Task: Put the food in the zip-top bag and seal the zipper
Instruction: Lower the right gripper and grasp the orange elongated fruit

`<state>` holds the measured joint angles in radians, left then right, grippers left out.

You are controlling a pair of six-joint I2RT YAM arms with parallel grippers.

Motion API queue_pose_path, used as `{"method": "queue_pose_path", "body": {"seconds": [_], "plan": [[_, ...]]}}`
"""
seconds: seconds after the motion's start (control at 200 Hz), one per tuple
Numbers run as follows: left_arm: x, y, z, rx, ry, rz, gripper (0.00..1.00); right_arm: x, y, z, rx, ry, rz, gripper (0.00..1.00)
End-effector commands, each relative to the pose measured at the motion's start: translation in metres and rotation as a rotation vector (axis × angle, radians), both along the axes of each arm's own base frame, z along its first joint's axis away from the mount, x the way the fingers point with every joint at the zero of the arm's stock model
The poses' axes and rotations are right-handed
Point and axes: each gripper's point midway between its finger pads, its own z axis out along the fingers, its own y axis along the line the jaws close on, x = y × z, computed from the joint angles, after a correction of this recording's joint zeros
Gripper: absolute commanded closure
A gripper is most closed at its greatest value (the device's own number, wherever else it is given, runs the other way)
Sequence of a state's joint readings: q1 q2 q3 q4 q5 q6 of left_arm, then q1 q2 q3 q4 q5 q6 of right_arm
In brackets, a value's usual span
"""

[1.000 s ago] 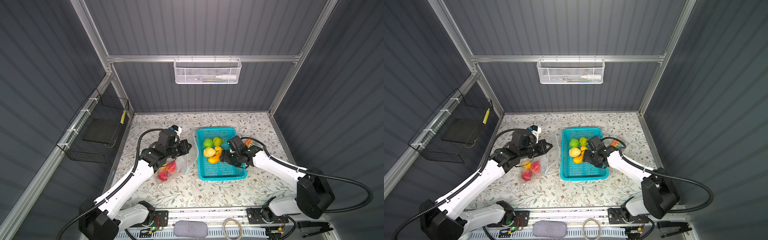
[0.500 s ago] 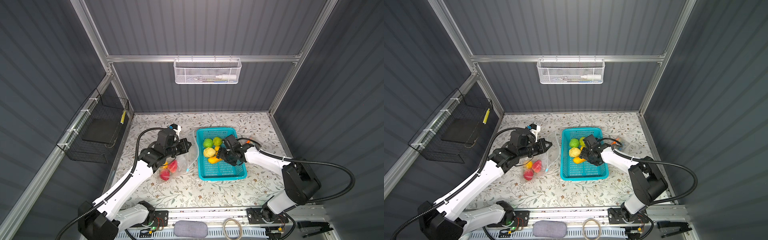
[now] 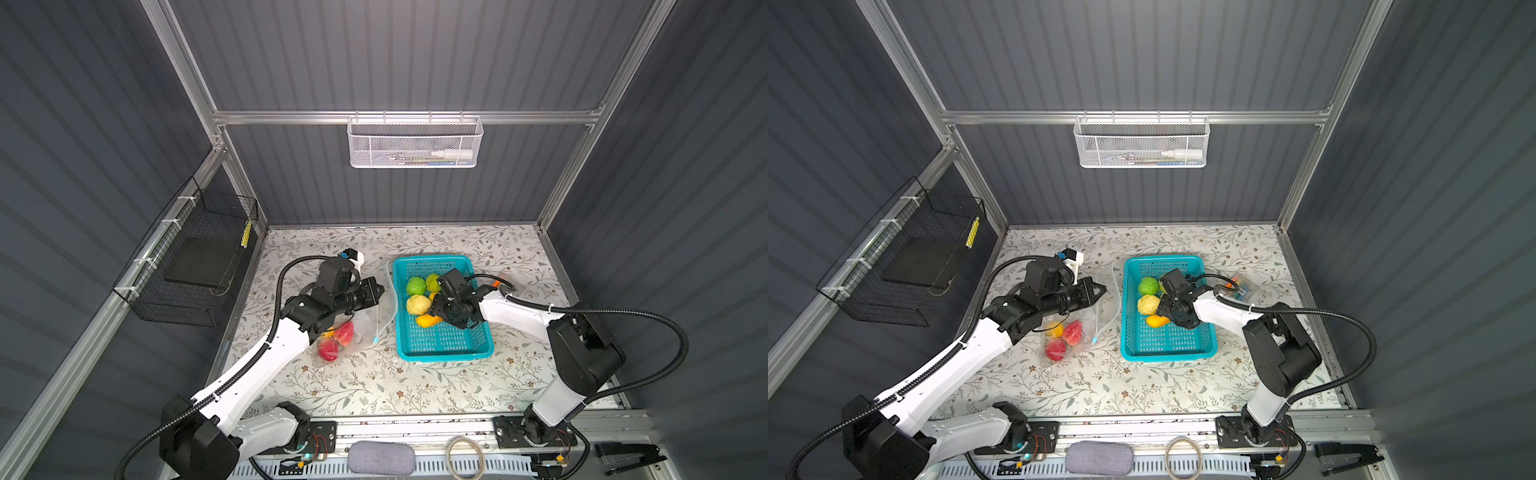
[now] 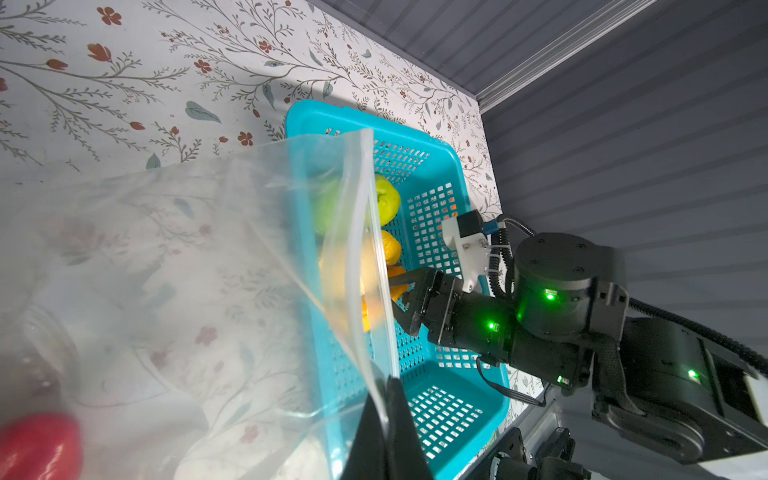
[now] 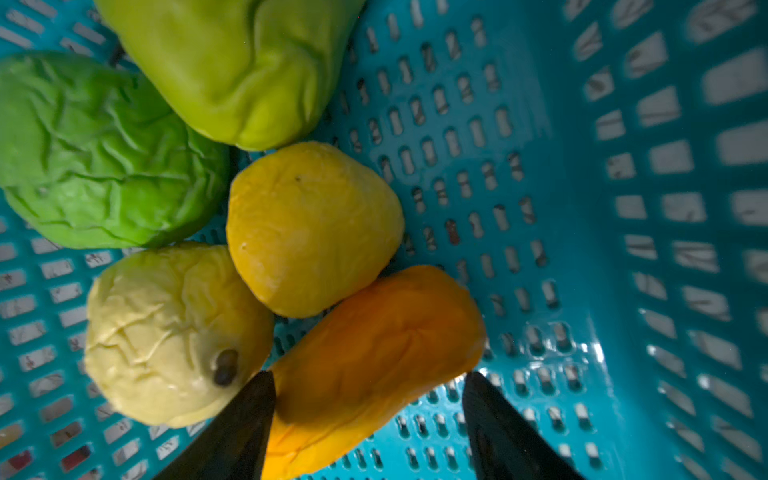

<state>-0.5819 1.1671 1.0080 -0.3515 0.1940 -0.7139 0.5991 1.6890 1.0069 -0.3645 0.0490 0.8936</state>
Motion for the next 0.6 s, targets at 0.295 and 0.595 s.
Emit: {"method": "queue_pose_path", "body": {"seconds": [0.295,0.595], "plan": [[-0.003,0.005,0.001,0.022,-0.029,-0.003,1.0,-0.006,-0.021,0.007,-0.238,-0.045,0.267,0.45],[0.001,0.002,-0.001,0.042,-0.028,-0.009,1.0,-0.02,-0.021,-0.003,-0.219,0.072,0.24,0.31]]}}
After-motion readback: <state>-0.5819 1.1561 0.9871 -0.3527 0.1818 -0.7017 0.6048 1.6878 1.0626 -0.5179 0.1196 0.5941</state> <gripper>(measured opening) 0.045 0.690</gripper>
